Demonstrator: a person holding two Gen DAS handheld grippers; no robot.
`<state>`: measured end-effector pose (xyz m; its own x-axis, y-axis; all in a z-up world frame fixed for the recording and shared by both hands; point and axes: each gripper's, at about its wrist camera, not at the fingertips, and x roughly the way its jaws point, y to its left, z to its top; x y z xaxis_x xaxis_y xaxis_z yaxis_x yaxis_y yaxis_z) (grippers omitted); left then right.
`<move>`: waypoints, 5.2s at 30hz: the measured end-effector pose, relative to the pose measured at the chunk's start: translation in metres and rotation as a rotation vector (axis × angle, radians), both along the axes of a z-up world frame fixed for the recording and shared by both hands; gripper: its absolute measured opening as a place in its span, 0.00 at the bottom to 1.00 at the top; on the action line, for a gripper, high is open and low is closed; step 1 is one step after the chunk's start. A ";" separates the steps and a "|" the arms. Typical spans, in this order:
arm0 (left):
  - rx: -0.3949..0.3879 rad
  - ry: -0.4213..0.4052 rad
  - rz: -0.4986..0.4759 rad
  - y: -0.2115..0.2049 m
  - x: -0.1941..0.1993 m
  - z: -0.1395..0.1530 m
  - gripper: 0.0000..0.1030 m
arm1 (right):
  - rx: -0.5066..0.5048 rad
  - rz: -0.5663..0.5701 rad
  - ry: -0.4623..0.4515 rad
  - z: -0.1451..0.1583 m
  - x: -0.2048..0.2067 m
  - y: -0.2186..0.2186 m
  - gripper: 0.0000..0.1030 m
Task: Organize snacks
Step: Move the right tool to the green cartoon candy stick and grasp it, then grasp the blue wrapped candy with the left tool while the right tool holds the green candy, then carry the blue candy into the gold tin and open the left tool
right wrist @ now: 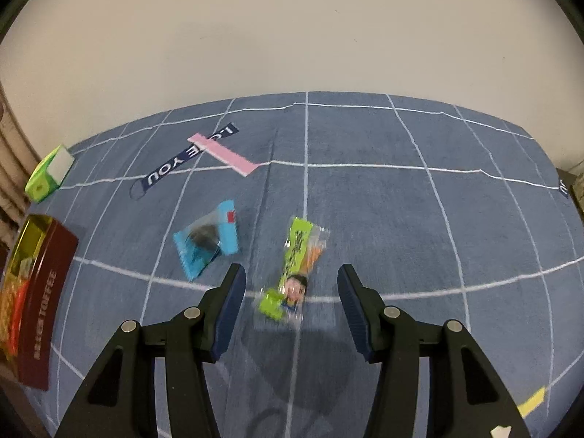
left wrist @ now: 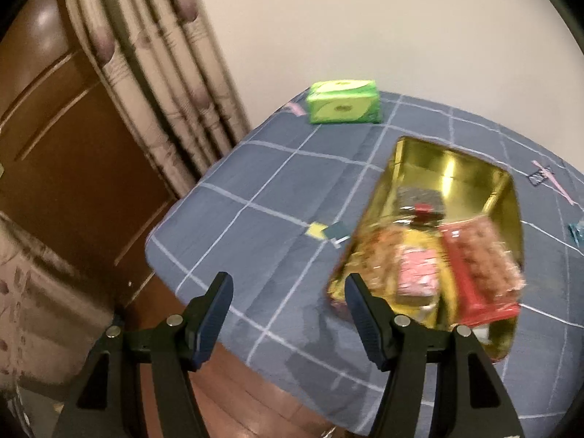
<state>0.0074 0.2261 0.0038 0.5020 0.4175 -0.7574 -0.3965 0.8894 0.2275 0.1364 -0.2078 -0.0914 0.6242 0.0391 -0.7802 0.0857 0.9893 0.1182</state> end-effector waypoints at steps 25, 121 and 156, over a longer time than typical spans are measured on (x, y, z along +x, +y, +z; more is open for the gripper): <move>0.019 0.034 -0.657 -0.251 0.123 -0.025 0.63 | -0.069 0.132 -0.021 -0.015 0.001 -0.011 0.17; -0.153 0.200 -0.429 -0.143 0.186 0.002 0.27 | -0.142 0.032 -0.036 -0.016 -0.013 -0.081 0.18; -0.169 0.352 -0.321 -0.093 0.207 -0.067 0.34 | -0.174 0.034 -0.036 -0.017 -0.013 -0.079 0.18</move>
